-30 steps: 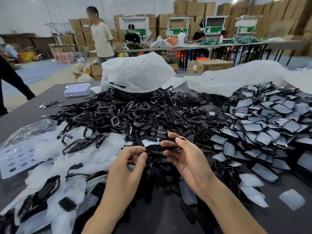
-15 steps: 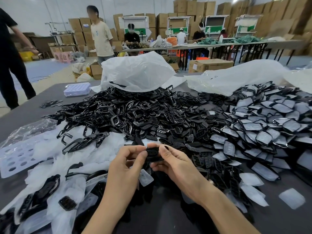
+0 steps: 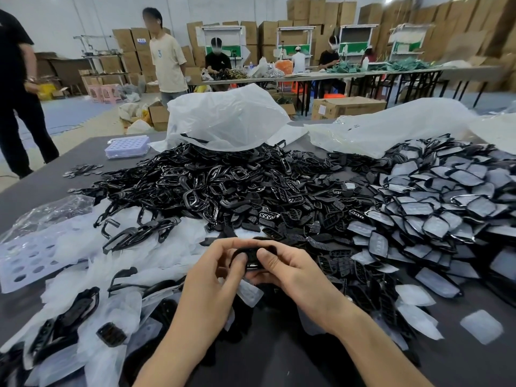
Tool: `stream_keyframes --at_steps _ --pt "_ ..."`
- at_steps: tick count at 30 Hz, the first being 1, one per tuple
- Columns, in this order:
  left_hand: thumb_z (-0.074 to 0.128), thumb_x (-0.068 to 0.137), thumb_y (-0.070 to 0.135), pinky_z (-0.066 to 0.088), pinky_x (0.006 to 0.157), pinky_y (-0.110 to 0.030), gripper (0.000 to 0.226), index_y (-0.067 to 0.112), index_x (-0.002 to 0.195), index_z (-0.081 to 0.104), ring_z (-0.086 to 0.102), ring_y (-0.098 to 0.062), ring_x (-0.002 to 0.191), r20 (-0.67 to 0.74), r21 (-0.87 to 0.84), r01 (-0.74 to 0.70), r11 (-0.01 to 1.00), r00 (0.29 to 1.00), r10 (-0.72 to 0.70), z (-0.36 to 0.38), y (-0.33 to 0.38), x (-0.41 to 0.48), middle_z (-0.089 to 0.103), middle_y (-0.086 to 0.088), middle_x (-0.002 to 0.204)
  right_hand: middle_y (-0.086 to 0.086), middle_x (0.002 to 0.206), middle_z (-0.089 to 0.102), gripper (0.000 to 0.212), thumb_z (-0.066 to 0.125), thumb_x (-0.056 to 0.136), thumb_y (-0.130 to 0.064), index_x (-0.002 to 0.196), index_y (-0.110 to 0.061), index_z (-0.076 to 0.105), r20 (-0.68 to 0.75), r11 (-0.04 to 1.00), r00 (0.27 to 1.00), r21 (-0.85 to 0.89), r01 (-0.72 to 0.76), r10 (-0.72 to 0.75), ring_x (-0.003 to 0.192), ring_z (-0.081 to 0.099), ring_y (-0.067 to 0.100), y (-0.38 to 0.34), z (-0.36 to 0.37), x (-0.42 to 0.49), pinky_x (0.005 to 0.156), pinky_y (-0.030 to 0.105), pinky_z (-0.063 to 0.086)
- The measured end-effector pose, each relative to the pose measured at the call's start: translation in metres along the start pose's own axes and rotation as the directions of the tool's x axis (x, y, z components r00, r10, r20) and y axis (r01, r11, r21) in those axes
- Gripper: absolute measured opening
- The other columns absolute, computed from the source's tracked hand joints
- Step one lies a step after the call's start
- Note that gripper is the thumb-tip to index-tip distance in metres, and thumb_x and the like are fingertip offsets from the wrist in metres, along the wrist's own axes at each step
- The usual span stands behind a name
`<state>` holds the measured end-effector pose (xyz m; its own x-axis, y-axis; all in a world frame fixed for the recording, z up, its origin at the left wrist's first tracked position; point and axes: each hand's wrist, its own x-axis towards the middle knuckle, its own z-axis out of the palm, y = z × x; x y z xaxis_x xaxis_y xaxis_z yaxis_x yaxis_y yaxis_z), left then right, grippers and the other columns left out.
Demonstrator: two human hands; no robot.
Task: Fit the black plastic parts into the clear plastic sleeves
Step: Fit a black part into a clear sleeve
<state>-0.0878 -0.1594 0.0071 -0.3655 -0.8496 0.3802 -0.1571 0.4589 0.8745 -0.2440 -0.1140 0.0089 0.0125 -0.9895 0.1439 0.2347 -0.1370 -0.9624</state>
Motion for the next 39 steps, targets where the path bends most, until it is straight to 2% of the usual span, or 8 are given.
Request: stream_keyframes --at_steps 4,7,12,17,26,30,33,39 --pt "0.059 0.097 0.024 0.055 0.072 -0.017 0.024 0.039 0.111 0.069 0.069 -0.014 0.075 0.114 -0.131 0.033 0.991 0.993 -0.018 -0.009 -0.001 0.002 0.069 0.001 0.086 0.010 0.111 0.076 0.032 0.053 0.099 -0.027 0.124 -0.018 0.071 0.023 1.000 1.000 -0.001 -0.014 0.014 0.094 0.072 0.018 -0.003 -0.003 0.000 0.083 0.025 0.057" --pt "0.059 0.093 0.025 0.057 0.089 -0.039 0.023 0.036 0.111 0.070 0.066 -0.035 0.094 0.191 -0.182 0.090 0.979 0.980 -0.054 -0.014 -0.004 0.004 0.068 -0.021 0.100 0.009 0.101 0.077 0.031 0.054 0.097 -0.029 0.120 -0.020 0.072 0.050 0.999 0.998 0.002 -0.043 0.043 0.090 0.072 0.016 -0.004 -0.003 -0.002 0.082 0.024 0.057" --pt "0.063 0.096 0.013 0.050 0.070 -0.014 0.030 0.042 0.102 0.069 0.068 -0.007 0.073 0.067 -0.081 0.035 0.996 0.997 -0.029 -0.007 -0.006 0.002 0.071 0.001 0.084 0.016 0.113 0.075 0.027 0.053 0.104 -0.014 0.125 -0.015 0.070 0.015 0.996 0.999 -0.072 -0.046 0.047 0.095 0.073 0.019 -0.004 -0.007 -0.002 0.083 0.024 0.057" --pt "0.068 0.094 0.025 0.055 0.076 -0.024 0.018 0.038 0.106 0.070 0.066 -0.017 0.075 0.117 -0.248 0.130 0.960 0.988 -0.104 -0.009 -0.007 0.002 0.068 -0.012 0.088 0.011 0.108 0.077 0.025 0.052 0.104 -0.012 0.121 -0.015 0.071 0.008 0.998 0.999 -0.043 -0.046 0.046 0.095 0.075 0.020 -0.007 -0.006 -0.002 0.081 0.022 0.057" --pt "0.066 0.094 0.022 0.042 0.073 -0.004 0.045 0.066 0.098 0.056 0.064 0.007 0.086 -0.112 0.261 -0.035 0.965 0.992 0.066 0.002 -0.004 -0.003 0.065 0.031 0.093 0.001 0.090 0.079 0.021 0.066 0.098 -0.008 0.100 -0.026 0.077 -0.193 0.961 0.981 -0.275 -0.041 -0.014 0.080 0.077 0.016 0.003 -0.005 0.002 0.072 0.021 0.058" --pt "0.052 0.097 0.050 0.043 0.083 -0.009 0.010 0.052 0.106 0.056 0.060 0.007 0.097 -0.024 0.425 -0.123 0.897 0.989 0.148 -0.012 -0.004 -0.002 0.063 0.031 0.102 -0.001 0.086 0.079 0.016 0.067 0.098 -0.013 0.098 -0.026 0.075 -0.302 0.949 0.953 -0.308 -0.061 -0.037 0.079 0.077 0.015 0.003 -0.012 0.002 0.070 0.019 0.058" --pt "0.050 0.090 0.058 0.038 0.090 -0.019 0.026 0.041 0.104 0.063 0.054 0.002 0.100 0.197 0.579 -0.259 0.773 0.965 0.175 -0.021 -0.006 -0.004 0.060 0.027 0.096 -0.002 0.081 0.079 0.011 0.064 0.100 -0.019 0.102 -0.026 0.072 -0.371 0.942 0.927 -0.325 -0.081 -0.048 0.076 0.077 0.012 0.001 -0.019 0.002 0.069 0.017 0.057" --pt "0.059 0.093 0.040 0.039 0.090 -0.021 0.016 0.044 0.108 0.063 0.044 0.012 0.103 0.271 0.585 -0.249 0.772 0.957 0.103 -0.019 -0.016 -0.005 0.056 0.033 0.099 -0.002 0.081 0.079 0.008 0.062 0.101 -0.019 0.104 -0.023 0.068 -0.395 0.964 0.918 -0.254 -0.081 -0.028 0.075 0.077 0.012 -0.001 -0.021 0.002 0.067 0.014 0.055"
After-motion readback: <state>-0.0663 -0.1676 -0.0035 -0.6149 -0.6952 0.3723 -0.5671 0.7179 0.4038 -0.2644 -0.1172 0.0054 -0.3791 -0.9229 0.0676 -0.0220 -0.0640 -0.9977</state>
